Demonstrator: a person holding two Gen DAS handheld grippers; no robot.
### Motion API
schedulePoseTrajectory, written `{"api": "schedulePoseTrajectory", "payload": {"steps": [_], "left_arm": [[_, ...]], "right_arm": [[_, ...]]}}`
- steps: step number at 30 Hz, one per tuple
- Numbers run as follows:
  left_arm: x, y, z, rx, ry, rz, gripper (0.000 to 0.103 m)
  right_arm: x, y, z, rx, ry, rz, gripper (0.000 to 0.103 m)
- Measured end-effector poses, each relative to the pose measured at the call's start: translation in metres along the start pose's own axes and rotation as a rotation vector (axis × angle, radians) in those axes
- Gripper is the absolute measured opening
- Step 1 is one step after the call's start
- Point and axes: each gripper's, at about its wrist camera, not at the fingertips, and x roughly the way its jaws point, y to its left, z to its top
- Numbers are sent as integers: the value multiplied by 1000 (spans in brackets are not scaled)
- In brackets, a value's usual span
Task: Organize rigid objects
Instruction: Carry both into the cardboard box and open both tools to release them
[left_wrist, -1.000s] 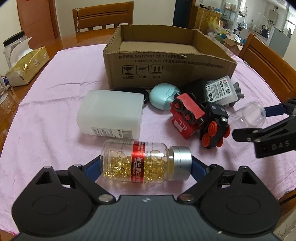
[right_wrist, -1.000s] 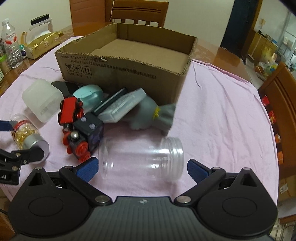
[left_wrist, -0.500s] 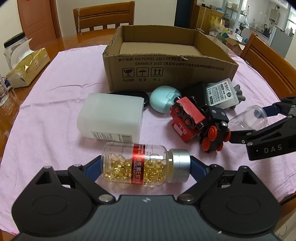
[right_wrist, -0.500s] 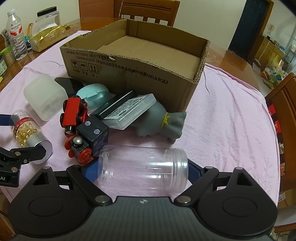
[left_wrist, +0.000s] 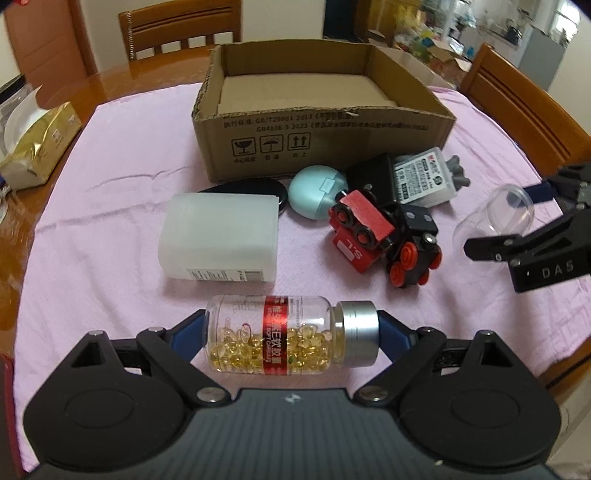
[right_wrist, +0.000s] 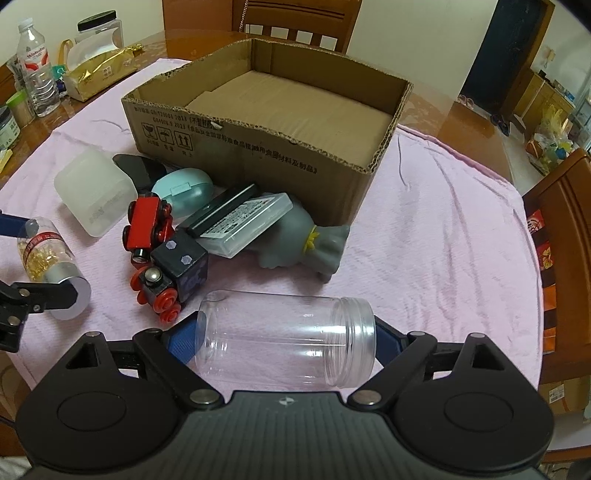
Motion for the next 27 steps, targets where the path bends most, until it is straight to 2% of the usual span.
{"api": "schedulePoseTrajectory", "payload": {"steps": [7,12,16,23,27], "left_arm": [[-34,9,24,112,20,-48,93],[-55,17,53,196,-27,-85,93],[-62,24,83,246,-84,-108,93],[-54,26,138,251,-142,-128,93],[-42,22,169,232,-178,-99,93]], "right_arm": [[-23,6,10,-24,-3,44,94],[-43,9,26,-24,-34,59,94],[-55,11,41,-4,-63,32,94],[-70,10,68,14,-105,-1,94],[-70,6,87,-5,-131,12,94]]}}
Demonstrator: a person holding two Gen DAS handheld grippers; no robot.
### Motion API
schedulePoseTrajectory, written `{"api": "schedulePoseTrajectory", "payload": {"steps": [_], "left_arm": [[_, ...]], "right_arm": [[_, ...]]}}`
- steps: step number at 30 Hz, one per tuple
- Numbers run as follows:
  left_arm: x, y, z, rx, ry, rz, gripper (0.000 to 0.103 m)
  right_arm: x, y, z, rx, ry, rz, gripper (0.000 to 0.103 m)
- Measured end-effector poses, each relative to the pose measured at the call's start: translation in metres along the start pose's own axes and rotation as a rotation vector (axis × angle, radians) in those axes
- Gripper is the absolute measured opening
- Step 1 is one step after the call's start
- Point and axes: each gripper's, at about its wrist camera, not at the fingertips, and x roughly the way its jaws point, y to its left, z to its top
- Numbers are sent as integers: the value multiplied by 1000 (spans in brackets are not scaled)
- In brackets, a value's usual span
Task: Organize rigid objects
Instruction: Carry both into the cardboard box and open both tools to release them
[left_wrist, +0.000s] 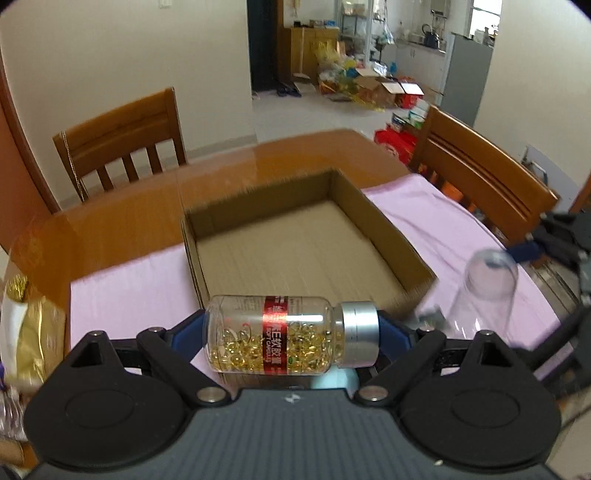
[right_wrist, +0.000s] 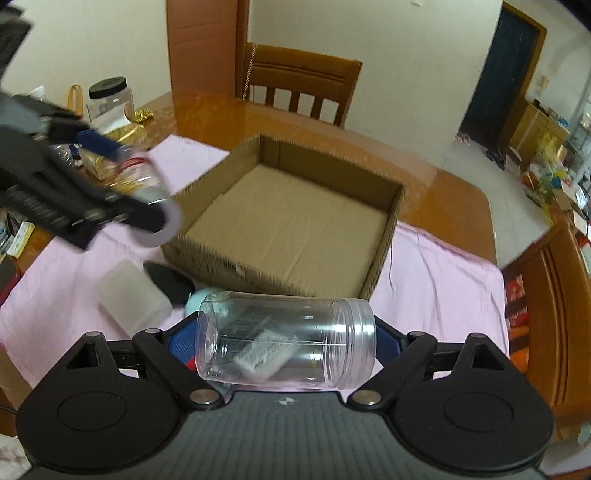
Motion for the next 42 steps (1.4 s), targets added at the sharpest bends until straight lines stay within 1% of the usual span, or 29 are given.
{"api": "schedulePoseTrajectory", "payload": {"steps": [2,4,6,9,12,14,16,18,20,23,27,30,32,39,42], "left_arm": [[10,3,14,-11,-9,10,93],[22,7,25,-18,-20,10,93],[38,13,36,-40,-20,26,93],[65,22,49,-65,-1,43,93],[90,27,55,-72,17,70,93],[103,32,60,-88,30,73,93],[113,36,63,-111,27,82,93],[119,41,65,-140,11,109,94],[121,46,69,-153,0,112,94],[117,52,69,-174,-10,105,95],[106,54,64,-174,-10,123,95],[91,55,55,-171,-10,143,97],[77,56,45,-175,-25,163,100],[26,58,3,-198,-77,282,102],[12,58,-15,-224,-75,307,102]], "right_arm": [[4,-4,8,-11,-6,17,94],[8,-8,16,-20,-16,22,94],[14,-12,24,-23,-21,22,94],[22,-21,34,-18,-22,28,94],[29,-30,42,-18,-29,23,94],[34,-36,47,-12,-30,16,94],[39,-41,50,-5,-27,13,94],[43,-46,52,-2,-26,8,94],[47,-51,54,5,-25,3,94],[55,-57,57,16,-24,-1,94],[63,-63,61,27,-26,-5,94],[68,-63,65,24,-24,3,94],[74,-65,69,24,-24,13,94],[103,-75,90,46,-4,28,94],[113,-78,103,44,-17,14,94]]}}
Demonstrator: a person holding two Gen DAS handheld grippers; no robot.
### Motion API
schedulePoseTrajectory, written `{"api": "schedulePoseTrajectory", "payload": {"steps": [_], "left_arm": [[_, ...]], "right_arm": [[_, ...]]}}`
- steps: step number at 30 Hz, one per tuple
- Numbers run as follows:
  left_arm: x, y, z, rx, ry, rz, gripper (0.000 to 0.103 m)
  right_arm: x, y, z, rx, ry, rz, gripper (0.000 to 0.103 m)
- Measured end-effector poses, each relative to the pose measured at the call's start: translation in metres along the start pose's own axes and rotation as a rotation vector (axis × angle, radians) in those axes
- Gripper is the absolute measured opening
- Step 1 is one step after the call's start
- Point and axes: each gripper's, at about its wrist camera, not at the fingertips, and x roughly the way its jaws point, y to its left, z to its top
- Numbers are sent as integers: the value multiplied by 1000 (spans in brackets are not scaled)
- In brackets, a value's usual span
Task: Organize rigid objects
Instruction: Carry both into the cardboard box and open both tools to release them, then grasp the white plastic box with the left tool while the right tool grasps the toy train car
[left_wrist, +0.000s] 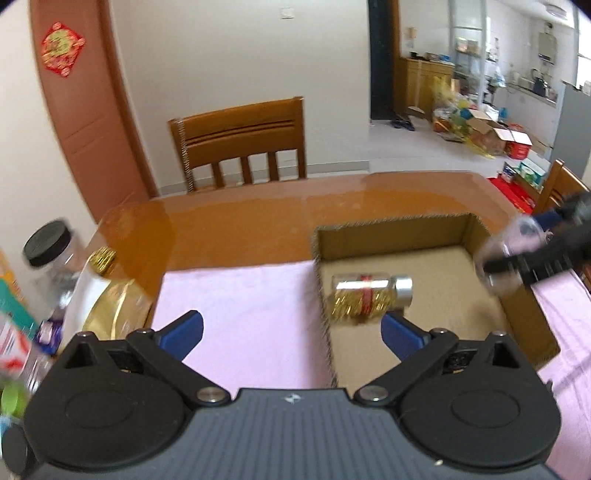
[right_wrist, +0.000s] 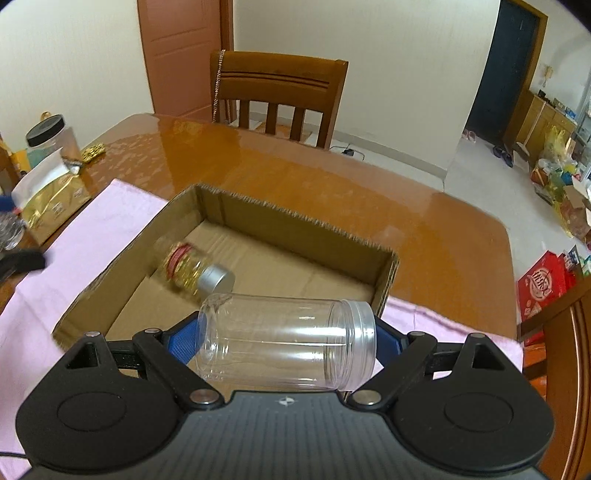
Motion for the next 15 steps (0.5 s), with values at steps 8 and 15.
{"api": "schedulePoseTrajectory", "payload": {"steps": [8,15], "left_arm": [[-7,13,-37,-80,66,9,102],[-15,9,-60,-100,73,28,102]], "right_arm": [[11,7,16,-64,-26,-47,103],[0,21,-10,-63,4,-30,103]]}}
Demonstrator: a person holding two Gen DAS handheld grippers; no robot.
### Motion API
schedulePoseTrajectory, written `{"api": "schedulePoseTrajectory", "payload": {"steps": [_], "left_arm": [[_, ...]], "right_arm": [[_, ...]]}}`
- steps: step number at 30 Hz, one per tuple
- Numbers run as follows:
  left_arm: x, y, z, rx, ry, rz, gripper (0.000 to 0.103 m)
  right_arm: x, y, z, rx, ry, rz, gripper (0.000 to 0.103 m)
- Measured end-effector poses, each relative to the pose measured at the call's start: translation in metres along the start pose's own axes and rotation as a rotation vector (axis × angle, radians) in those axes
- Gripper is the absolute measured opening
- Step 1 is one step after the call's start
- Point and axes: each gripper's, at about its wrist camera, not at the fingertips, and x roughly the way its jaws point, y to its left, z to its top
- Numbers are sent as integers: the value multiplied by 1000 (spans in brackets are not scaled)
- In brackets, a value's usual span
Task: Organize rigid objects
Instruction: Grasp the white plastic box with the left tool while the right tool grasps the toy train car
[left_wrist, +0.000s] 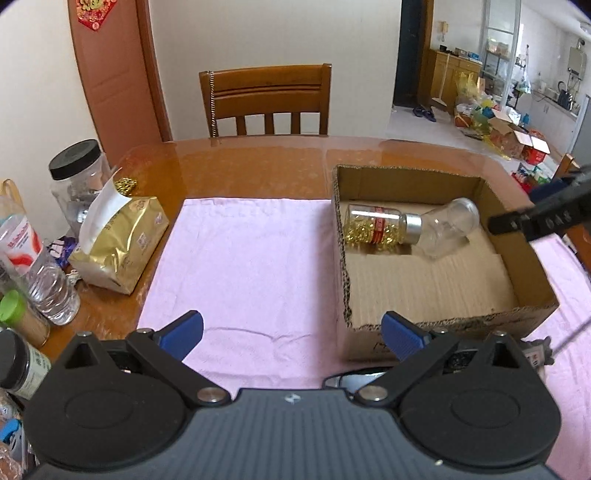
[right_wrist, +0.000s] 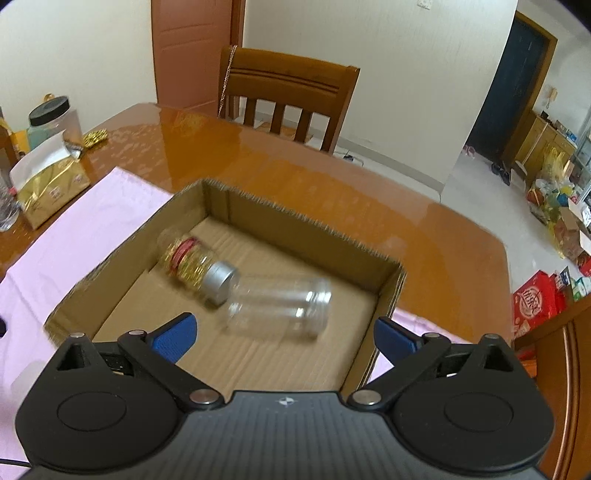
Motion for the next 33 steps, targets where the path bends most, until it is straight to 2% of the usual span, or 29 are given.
{"api": "schedulePoseTrajectory", "payload": {"steps": [8,12,15,21,27,33], "left_arm": [[-4,-8,-17,17,-5,12,102],[-5,-11,-27,33,-5,20,102],[-6,-12,-35,35,-2,8,102],[-6,-14,-44,39,18,-22,102],[-9,-16,-49,58,16,-35,102],[-7,-17,-54,78,25,-53,102]], "right_arm": [[-20,29,-55,56,53,11,103],[-32,49,-85,82,66,-23,103],[-38,58,-105,126,82,-37,103],[-36,69,-137,227,138,-11,103],[-28,67,-156,300,178,-15,103],[-38,47,-183,365,200,-84,103]]}}
